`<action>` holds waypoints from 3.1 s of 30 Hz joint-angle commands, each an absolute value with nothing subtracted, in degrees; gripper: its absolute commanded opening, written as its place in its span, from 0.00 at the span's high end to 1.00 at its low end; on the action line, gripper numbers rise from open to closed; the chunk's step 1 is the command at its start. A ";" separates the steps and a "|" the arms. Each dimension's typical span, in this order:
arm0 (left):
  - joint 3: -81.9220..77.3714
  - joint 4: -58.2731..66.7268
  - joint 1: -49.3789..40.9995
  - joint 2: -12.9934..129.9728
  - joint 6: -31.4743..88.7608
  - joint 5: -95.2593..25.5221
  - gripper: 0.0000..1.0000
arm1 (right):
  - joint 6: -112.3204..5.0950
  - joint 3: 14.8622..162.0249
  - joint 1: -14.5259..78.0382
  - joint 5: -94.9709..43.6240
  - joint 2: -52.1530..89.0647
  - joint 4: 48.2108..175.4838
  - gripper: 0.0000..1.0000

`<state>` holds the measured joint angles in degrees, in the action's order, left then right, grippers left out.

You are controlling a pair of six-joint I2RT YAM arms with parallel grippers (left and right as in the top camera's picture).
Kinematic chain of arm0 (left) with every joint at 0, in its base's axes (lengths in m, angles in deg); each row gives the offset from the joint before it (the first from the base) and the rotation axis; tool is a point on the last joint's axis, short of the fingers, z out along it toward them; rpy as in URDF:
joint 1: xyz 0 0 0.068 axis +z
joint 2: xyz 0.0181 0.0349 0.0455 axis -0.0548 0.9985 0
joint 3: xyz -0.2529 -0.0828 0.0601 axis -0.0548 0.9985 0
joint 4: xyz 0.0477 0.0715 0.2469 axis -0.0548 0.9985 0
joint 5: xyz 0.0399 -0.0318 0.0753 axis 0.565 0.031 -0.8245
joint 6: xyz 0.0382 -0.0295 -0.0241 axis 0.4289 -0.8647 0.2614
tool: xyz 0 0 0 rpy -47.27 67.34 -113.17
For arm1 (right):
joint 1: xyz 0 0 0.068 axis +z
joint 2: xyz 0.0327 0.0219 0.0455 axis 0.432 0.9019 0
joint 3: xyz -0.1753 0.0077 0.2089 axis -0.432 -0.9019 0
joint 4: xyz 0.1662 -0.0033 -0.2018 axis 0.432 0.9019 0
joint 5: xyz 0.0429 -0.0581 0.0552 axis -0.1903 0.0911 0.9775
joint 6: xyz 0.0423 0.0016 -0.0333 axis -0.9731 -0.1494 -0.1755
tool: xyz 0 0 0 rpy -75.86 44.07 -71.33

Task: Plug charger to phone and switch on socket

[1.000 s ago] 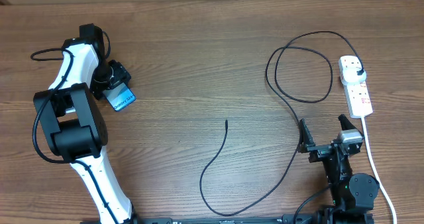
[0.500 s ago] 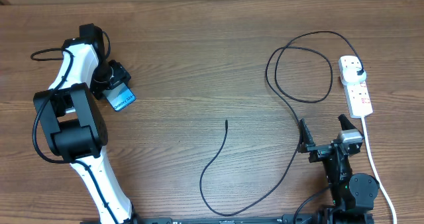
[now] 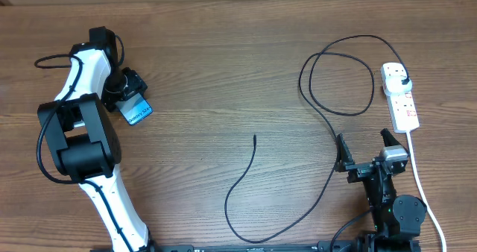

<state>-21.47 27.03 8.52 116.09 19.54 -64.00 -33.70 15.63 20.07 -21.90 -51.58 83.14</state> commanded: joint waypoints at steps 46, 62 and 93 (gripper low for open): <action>-20.85 28.54 8.72 116.75 18.82 -65.03 0.96 | -33.85 15.02 20.40 -21.62 -52.15 82.81 0.00; -27.00 32.74 8.72 116.42 18.80 -65.64 0.96 | -33.85 15.02 20.40 -21.62 -52.15 82.81 0.00; -45.22 46.16 6.79 116.36 21.59 -48.16 0.96 | -33.85 15.02 20.40 -21.62 -52.15 82.81 0.00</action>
<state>-42.51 45.61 7.93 116.31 20.28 -55.52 -33.70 15.63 20.07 -21.90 -51.58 83.14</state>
